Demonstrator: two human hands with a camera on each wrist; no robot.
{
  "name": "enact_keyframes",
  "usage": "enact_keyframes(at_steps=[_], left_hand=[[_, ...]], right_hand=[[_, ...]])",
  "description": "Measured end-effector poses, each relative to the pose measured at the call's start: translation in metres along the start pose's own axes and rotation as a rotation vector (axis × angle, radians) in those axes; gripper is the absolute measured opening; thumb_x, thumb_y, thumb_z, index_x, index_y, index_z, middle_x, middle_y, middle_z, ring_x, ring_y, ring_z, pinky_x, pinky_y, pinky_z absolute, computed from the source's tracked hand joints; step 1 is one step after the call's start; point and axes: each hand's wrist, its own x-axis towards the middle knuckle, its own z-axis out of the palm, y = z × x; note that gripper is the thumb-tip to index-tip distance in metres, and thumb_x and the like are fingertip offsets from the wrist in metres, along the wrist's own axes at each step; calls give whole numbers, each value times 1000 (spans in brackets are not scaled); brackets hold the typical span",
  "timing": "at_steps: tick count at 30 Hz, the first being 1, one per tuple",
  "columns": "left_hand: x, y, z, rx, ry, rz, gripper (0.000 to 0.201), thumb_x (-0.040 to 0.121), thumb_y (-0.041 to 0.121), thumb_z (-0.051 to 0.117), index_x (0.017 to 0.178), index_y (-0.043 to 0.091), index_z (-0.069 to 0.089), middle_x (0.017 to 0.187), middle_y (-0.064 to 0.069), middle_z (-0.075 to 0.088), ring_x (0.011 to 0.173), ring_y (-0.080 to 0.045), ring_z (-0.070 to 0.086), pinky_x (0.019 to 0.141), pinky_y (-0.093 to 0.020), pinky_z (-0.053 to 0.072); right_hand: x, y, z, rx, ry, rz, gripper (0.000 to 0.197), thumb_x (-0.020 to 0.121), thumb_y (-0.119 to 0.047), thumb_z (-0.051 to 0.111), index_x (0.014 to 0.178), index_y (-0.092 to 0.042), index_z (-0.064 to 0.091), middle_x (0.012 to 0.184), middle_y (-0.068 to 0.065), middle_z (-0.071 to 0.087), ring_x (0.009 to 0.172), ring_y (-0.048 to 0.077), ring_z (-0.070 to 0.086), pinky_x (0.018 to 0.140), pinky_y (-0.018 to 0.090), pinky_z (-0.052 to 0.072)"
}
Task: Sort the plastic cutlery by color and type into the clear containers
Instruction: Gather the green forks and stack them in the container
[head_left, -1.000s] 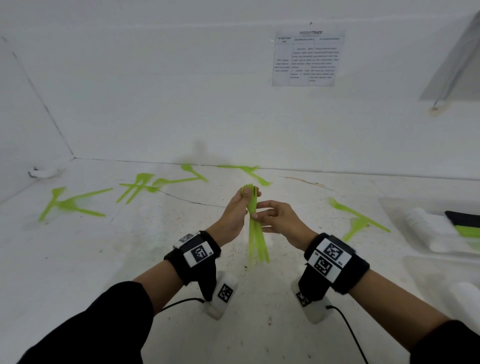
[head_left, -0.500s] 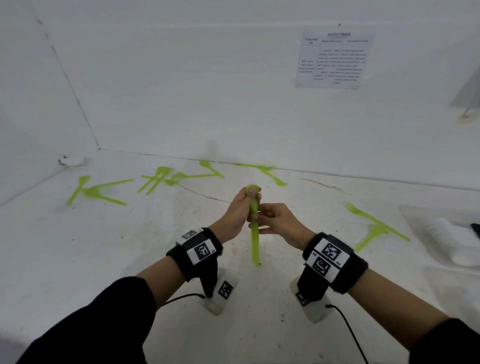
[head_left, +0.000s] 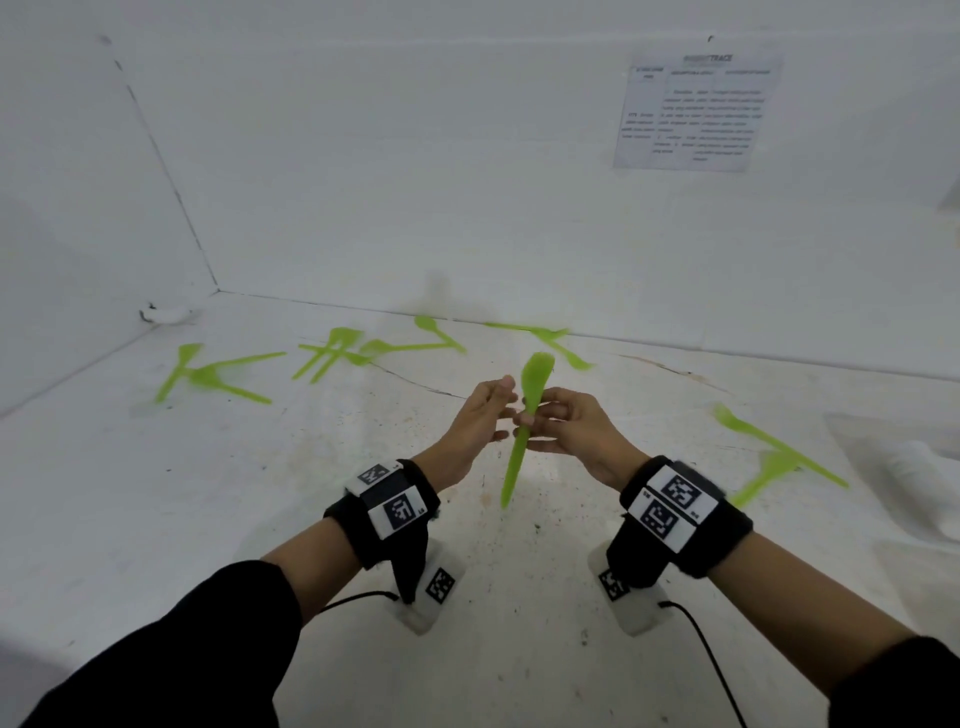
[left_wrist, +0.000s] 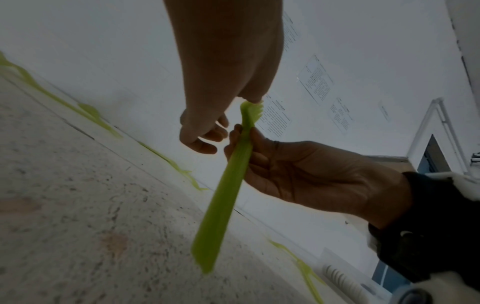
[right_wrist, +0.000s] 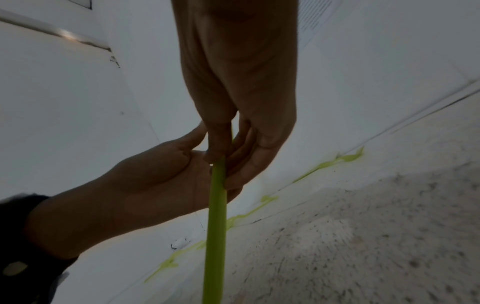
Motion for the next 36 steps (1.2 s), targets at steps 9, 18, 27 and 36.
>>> enact_keyframes(at_steps=[9,18,27,36], left_hand=[[-14,-4,-14,161,-295,3,14,91,10,58,105,7,59,92,-3,68,72,-8,68,75,-22,52],[3,-4,0,253,-408,74,20,89,5,59,108,3,65,75,11,71,64,-1,62,62,-11,45],[-6,18,105,330,-572,207,13,91,7,56,100,11,64,70,16,70,64,3,59,67,-13,45],[-68,36,270,456,-685,426,19,84,10,67,96,24,67,80,4,61,70,1,60,85,-28,45]], right_hand=[[2,-8,-2,-41,276,-145,56,75,-1,74,115,-18,39,88,10,58,75,28,65,66,39,59],[-33,-18,-51,-243,414,-223,16,85,-5,65,96,-15,58,86,11,59,67,19,64,56,25,57],[-137,-23,-135,-494,616,-185,25,81,2,63,88,-22,62,87,10,66,73,17,61,63,20,57],[-296,-27,-228,-552,880,-79,22,77,3,66,87,-17,64,85,8,63,68,18,58,67,29,53]])
